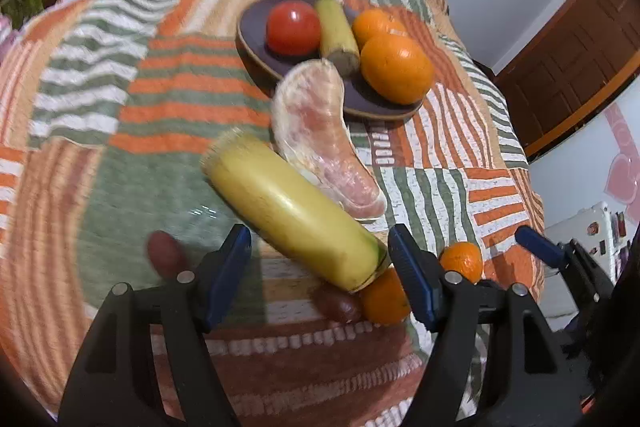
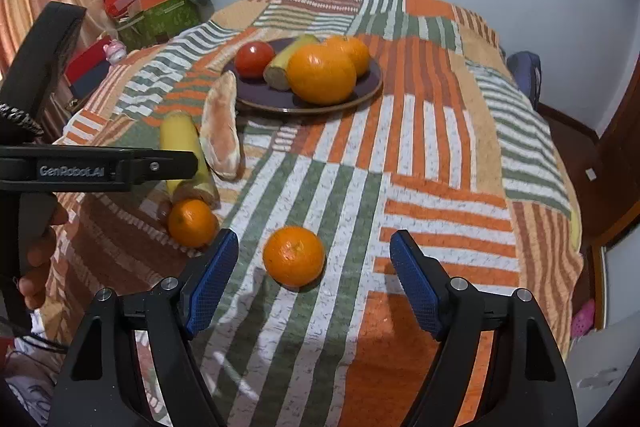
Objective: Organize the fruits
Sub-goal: 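Grasp the second yellow fruit with the left tool while the right tool grasps a tangerine, then lift the yellow fruit with the left tool while the right tool carries the tangerine toward the plate, then lower the yellow fruit onto the plate with the left tool while the right tool sets the tangerine there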
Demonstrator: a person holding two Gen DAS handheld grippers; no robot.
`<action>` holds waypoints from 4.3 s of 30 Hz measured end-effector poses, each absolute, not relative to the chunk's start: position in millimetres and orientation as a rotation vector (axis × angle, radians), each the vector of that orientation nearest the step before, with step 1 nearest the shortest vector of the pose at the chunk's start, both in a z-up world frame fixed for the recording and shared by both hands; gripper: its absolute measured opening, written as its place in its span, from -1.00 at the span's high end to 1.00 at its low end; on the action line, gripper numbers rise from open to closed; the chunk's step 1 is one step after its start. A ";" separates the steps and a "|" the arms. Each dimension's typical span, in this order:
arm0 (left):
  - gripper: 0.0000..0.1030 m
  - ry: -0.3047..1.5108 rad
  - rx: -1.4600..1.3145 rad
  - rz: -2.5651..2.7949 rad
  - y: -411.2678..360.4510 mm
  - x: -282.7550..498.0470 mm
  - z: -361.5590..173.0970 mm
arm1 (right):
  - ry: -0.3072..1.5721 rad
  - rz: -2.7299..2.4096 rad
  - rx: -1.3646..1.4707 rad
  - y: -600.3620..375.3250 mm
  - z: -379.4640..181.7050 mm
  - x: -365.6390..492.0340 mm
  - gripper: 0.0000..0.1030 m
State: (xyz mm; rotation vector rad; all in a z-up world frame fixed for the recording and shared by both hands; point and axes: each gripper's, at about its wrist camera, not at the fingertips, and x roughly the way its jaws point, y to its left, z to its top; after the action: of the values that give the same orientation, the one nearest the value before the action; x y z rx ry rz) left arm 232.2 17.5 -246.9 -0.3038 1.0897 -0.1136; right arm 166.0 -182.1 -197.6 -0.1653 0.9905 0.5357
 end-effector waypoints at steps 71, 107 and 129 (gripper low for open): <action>0.29 0.847 -0.159 -0.120 52.0 237.8 -158.8 | 0.882 0.544 -0.072 -187.0 -158.1 213.5 0.31; 0.30 0.885 -0.134 -0.192 39.7 347.1 -166.3 | 0.787 0.583 -0.108 -136.7 -147.4 294.4 0.31; 0.29 0.915 -0.230 -0.195 48.4 412.8 -190.3 | 0.848 0.641 -0.140 -101.2 -180.0 323.8 0.30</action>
State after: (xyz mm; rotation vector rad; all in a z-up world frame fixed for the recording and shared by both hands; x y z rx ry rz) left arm 412.8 48.4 -190.3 -0.2297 0.9146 -0.1954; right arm 323.8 -101.2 -180.0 -0.1397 0.8480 0.6409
